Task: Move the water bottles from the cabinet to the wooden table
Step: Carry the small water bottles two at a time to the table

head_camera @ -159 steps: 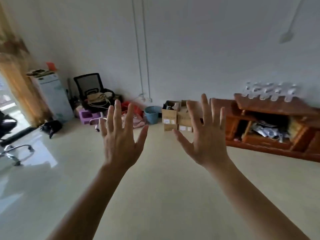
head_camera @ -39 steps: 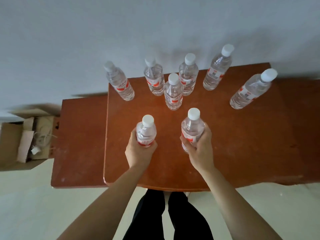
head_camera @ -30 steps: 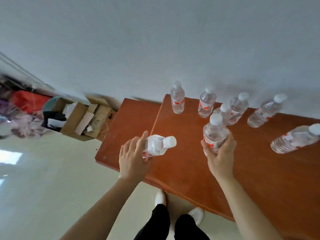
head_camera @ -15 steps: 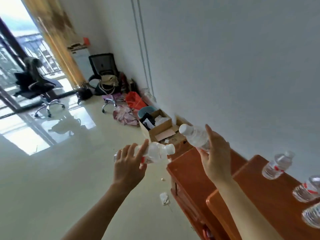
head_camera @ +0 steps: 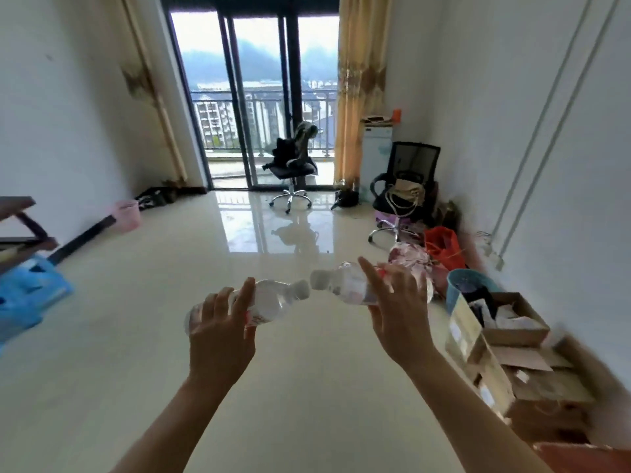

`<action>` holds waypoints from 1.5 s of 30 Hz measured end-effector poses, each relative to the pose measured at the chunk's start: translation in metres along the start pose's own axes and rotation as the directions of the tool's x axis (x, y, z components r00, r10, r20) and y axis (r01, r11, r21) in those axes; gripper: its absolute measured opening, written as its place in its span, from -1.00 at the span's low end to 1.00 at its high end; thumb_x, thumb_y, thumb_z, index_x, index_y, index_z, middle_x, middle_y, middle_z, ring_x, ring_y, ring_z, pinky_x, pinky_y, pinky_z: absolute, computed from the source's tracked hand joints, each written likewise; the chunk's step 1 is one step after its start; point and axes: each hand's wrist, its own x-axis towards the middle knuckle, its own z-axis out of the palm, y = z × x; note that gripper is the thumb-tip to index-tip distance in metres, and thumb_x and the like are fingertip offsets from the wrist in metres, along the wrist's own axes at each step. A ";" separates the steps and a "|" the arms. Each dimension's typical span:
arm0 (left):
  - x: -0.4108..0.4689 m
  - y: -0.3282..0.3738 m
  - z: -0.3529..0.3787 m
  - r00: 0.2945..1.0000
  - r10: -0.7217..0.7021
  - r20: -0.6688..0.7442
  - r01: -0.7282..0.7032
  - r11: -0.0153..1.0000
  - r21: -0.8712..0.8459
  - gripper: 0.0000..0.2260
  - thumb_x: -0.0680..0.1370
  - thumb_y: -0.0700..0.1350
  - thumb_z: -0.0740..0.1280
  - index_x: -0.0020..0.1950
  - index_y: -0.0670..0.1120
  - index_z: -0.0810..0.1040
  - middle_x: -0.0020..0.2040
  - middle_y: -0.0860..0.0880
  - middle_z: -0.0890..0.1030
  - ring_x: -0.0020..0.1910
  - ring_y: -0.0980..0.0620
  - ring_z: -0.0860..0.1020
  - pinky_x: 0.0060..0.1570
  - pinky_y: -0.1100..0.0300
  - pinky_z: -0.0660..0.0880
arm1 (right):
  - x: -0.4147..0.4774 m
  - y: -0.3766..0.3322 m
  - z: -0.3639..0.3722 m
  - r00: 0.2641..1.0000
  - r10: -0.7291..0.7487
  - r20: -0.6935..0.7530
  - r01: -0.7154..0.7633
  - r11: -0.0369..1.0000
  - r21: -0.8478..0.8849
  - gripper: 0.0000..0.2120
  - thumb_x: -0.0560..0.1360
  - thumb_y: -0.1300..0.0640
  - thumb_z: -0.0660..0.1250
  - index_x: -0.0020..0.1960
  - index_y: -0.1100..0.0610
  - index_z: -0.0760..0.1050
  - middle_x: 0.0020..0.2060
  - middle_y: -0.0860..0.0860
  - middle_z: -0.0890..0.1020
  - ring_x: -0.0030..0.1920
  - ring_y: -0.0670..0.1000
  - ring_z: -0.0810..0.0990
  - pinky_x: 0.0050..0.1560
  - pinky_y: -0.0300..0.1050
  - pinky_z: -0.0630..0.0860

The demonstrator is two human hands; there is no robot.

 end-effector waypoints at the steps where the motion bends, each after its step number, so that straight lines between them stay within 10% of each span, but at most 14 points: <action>1: 0.000 -0.028 -0.004 0.999 -0.035 -0.015 0.036 0.999 0.025 -0.29 0.36 -0.15 0.56 0.48 -0.09 0.42 0.19 -0.25 0.56 0.12 -0.33 0.52 0.07 -0.28 0.47 | 0.014 -0.018 0.018 0.999 -0.030 0.018 0.029 0.999 0.021 -0.09 0.44 0.25 0.53 0.58 -0.16 0.10 0.33 0.17 0.50 0.39 0.29 0.44 0.40 0.57 0.18; 16: 0.059 -0.403 -0.003 0.879 -0.439 -0.183 0.468 0.867 0.168 -0.22 0.41 -0.16 0.56 0.54 -0.13 0.25 0.21 -0.35 0.53 0.19 -0.37 0.52 0.09 -0.31 0.51 | 0.246 -0.310 0.360 0.881 -0.471 0.041 0.440 0.848 0.296 -0.09 0.41 0.32 0.51 0.57 -0.15 0.16 0.38 0.13 0.47 0.43 0.27 0.40 0.43 0.51 0.17; 34: 0.095 -0.830 -0.029 0.581 -0.657 -0.481 0.785 0.609 0.115 -0.30 0.48 0.14 0.37 0.56 -0.01 0.25 0.30 -0.05 0.50 0.19 -0.04 0.49 -0.04 -0.01 0.56 | 0.422 -0.751 0.638 0.668 -0.744 0.028 0.579 0.542 0.609 -0.01 0.35 0.35 0.58 0.56 -0.15 0.14 0.37 0.17 0.47 0.45 0.31 0.38 0.39 0.59 0.20; 45: 0.154 -1.101 -0.036 0.577 -0.712 -0.400 0.790 0.611 0.052 -0.30 0.51 0.12 0.42 0.57 -0.03 0.24 0.37 -0.07 0.51 0.22 0.01 0.51 0.00 0.18 0.50 | 0.499 -0.976 0.771 0.670 -0.738 0.079 0.522 0.544 0.657 -0.07 0.36 0.28 0.61 0.54 -0.11 0.19 0.36 0.17 0.49 0.43 0.31 0.39 0.36 0.56 0.26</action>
